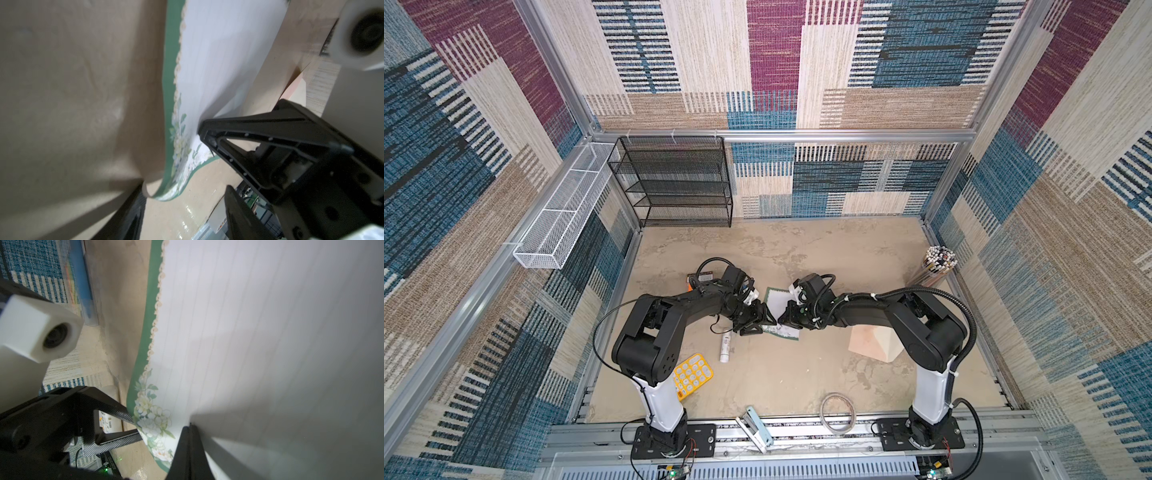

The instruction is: Place the letter into the envelope and seal it

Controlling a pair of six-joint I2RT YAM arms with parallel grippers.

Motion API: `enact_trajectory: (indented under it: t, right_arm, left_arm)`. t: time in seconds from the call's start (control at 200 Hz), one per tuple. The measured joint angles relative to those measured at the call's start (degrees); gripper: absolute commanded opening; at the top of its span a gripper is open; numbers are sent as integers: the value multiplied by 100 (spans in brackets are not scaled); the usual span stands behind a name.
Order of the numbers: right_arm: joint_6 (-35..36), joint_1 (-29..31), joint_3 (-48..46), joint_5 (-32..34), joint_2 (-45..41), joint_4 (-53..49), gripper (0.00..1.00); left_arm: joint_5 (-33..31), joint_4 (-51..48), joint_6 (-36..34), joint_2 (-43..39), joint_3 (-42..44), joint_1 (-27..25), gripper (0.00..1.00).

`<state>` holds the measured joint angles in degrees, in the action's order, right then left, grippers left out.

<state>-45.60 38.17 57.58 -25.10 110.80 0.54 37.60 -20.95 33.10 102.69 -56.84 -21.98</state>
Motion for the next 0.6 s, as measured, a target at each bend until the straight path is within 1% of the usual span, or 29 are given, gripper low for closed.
enact_trajectory:
  t: [0.23, 0.391, 0.516, 0.601]
  right_arm:
    - [0, 0, 0, 0, -4, 0, 1]
    - [2, 0, 7, 0, -4, -13, 0]
    - [2, 0, 7, 0, -4, -13, 0]
    - [2, 0, 9, 0, -4, -17, 0]
  left_arm:
    - [-138, 922, 341, -262, 459, 42, 63]
    - [-118, 1416, 479, -262, 529, 85, 63]
    - [9, 1615, 476, -192, 468, 122, 58]
    - [118, 1681, 459, -125, 435, 122, 53]
